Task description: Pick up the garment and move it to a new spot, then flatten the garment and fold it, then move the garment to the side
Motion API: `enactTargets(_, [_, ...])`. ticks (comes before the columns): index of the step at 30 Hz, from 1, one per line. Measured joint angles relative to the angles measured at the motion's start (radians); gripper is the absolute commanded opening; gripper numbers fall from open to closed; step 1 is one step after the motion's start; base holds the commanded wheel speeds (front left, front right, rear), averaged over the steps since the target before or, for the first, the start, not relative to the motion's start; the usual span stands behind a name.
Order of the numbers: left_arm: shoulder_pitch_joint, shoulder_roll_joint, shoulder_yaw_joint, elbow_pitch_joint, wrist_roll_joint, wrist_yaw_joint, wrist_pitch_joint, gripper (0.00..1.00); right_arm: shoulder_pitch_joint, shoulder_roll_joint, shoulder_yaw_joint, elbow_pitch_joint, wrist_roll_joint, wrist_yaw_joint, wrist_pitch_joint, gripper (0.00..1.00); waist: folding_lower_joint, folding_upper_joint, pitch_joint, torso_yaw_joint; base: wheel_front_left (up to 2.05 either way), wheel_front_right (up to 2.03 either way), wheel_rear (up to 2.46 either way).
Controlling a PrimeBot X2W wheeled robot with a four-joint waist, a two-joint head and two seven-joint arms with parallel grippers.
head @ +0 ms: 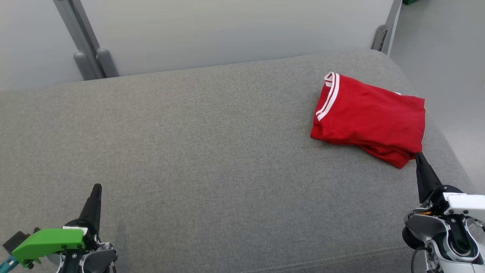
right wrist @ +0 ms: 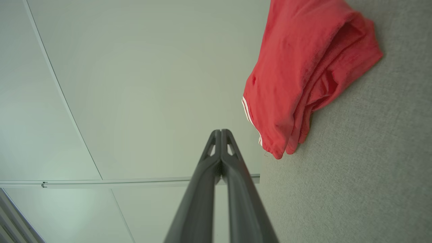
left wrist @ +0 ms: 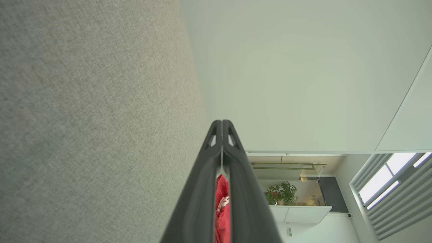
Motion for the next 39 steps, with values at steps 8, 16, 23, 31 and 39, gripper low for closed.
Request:
enactTargets(8, [0.0, 0.0, 0.0, -0.001, 0.0, 0.0, 0.0, 0.0, 0.0, 0.0, 0.0, -0.001, 0.0, 0.0, 0.0, 0.0, 0.0, 0.0, 0.0, 0.0, 0.0, 0.0, 0.0])
enactTargets(16, [0.0, 0.0, 0.0, -0.001, 0.0, 0.0, 0.0, 0.0, 0.0, 0.0, 0.0, -0.001, 0.0, 0.0, 0.0, 0.0, 0.0, 0.0, 0.0, 0.0, 0.0, 0.0, 0.0])
enactTargets(23, [0.0, 0.0, 0.0, -0.001, 0.0, 0.0, 0.0, 0.0, 0.0, 0.0, 0.0, -0.001, 0.0, 0.0, 0.0, 0.0, 0.0, 0.0, 0.0, 0.0, 0.0, 0.0, 0.0])
enactTargets(31, [0.0, 0.0, 0.0, -0.002, 0.0, 0.0, 0.0, 0.0, 0.0, 0.0, 0.0, -0.002, 0.0, 0.0, 0.0, 0.0, 0.0, 0.0, 0.0, 0.0, 0.0, 0.0, 0.0])
enactTargets(39, [0.0, 0.0, 0.0, -0.002, 0.0, 0.0, 0.0, 0.0, 0.0, 0.0, 0.0, -0.002, 0.0, 0.0, 0.0, 0.0, 0.0, 0.0, 0.0, 0.0, 0.0, 0.0, 0.0])
